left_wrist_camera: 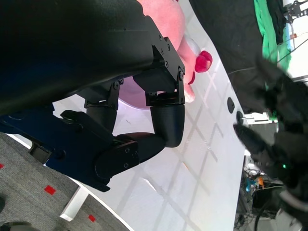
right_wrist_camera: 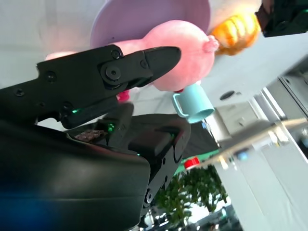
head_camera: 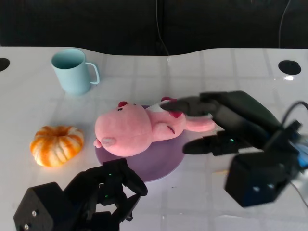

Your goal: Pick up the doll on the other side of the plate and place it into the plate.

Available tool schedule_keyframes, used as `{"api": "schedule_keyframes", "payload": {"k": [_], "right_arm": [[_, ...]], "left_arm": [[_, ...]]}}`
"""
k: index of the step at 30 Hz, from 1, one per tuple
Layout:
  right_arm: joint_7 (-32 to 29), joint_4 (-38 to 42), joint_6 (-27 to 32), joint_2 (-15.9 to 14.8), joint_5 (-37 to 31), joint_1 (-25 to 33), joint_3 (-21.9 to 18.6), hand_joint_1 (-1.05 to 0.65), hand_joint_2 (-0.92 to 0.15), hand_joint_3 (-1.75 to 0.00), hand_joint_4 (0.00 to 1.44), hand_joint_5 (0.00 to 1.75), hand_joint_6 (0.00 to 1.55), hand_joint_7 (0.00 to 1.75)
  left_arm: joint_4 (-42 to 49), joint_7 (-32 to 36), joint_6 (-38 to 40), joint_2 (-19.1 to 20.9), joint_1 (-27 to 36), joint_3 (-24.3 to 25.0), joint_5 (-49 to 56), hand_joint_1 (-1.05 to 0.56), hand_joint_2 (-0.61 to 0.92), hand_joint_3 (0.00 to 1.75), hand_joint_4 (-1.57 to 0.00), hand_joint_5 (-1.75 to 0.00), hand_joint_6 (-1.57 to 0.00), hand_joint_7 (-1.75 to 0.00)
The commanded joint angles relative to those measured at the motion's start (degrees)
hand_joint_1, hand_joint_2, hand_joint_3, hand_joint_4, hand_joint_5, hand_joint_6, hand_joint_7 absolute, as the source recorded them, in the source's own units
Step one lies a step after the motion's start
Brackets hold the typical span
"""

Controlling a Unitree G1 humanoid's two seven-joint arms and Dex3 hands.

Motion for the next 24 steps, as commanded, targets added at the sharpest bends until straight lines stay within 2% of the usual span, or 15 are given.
{"api": "schedule_keyframes", "payload": {"k": [1,3,4,6,7,10,12,15,18,21,24], "right_arm": [[-0.22,-3.31,-1.80,-2.77,2.85,4.63,-3.53,-0.23,-0.90,-0.04,0.58,1.25,0.86,0.31],[-0.21,-5.14,-2.64,-3.67,3.87,7.48,-4.81,-0.12,-0.90,-0.07,0.66,1.32,0.91,0.45],[-0.09,-5.77,-2.84,-3.95,4.33,8.60,-5.27,-0.09,-0.84,-0.20,0.69,1.35,0.89,0.56],[0.02,-7.17,-2.75,-4.39,5.27,11.44,-6.29,-0.05,-0.57,-0.74,0.75,1.45,0.86,0.77],[0.17,-7.88,-2.37,-4.43,5.79,12.73,-6.74,-0.03,-0.48,-0.96,0.81,1.53,0.86,0.92],[0.18,-10.42,-0.53,-4.00,6.89,16.73,-8.04,0.01,-0.40,-1.17,0.89,1.56,0.87,1.11],[0.29,-13.64,2.72,-3.54,7.11,19.99,-8.97,0.04,-0.37,-1.25,0.92,1.55,0.87,1.15],[1.71,-18.55,8.87,-1.42,13.30,24.87,-10.68,0.12,-0.37,-1.35,0.90,1.60,0.84,1.24],[1.69,-22.49,13.44,0.81,18.06,29.08,-11.57,0.19,-0.43,-1.32,0.81,1.72,0.78,1.37],[-0.19,-23.87,15.76,2.47,17.02,30.90,-11.24,0.21,-0.44,-1.33,0.82,1.74,0.78,1.43],[-0.96,-21.84,15.04,3.16,16.78,30.45,-11.12,0.23,-0.40,-1.39,0.83,1.75,0.77,1.48]], "left_arm": [[-0.70,0.87,-0.01,0.25,0.32,-0.02,0.46,-0.30,0.69,0.86,-0.62,-1.75,-0.66,-1.38],[-1.17,0.89,0.57,0.23,0.37,0.02,0.50,-0.31,0.69,0.86,-0.62,-1.75,-0.66,-1.38],[-1.36,0.85,0.82,0.20,0.38,0.07,0.38,-0.32,0.69,0.86,-0.62,-1.75,-0.66,-1.38],[-1.79,0.80,1.20,0.12,0.45,0.23,0.10,-0.31,0.69,0.86,-0.63,-1.75,-0.66,-1.38],[-1.93,0.76,1.30,0.10,0.47,0.31,0.03,-0.31,0.69,0.86,-0.63,-1.75,-0.66,-1.38],[-2.10,0.62,1.32,0.11,0.54,0.59,-0.11,-0.30,0.69,0.86,-0.62,-1.75,-0.66,-1.39],[-2.12,0.56,1.52,0.23,0.56,0.79,-0.12,-0.30,0.68,0.87,-0.62,-1.75,-0.66,-1.39],[-1.93,0.46,1.53,0.36,0.48,1.10,-0.17,-0.29,0.68,0.87,-0.64,-1.75,-0.66,-1.39],[-1.78,0.38,1.70,0.65,0.31,1.51,-0.09,-0.29,0.68,0.87,-0.64,-1.75,-0.66,-1.39],[-1.03,-0.15,0.70,1.07,0.22,1.93,-0.14,-0.28,0.68,0.88,-0.64,-1.75,-0.66,-1.39],[-1.18,-0.42,0.93,1.35,0.47,2.18,-0.61,-0.28,0.68,0.88,-0.64,-1.75,-0.66,-1.38]]}}
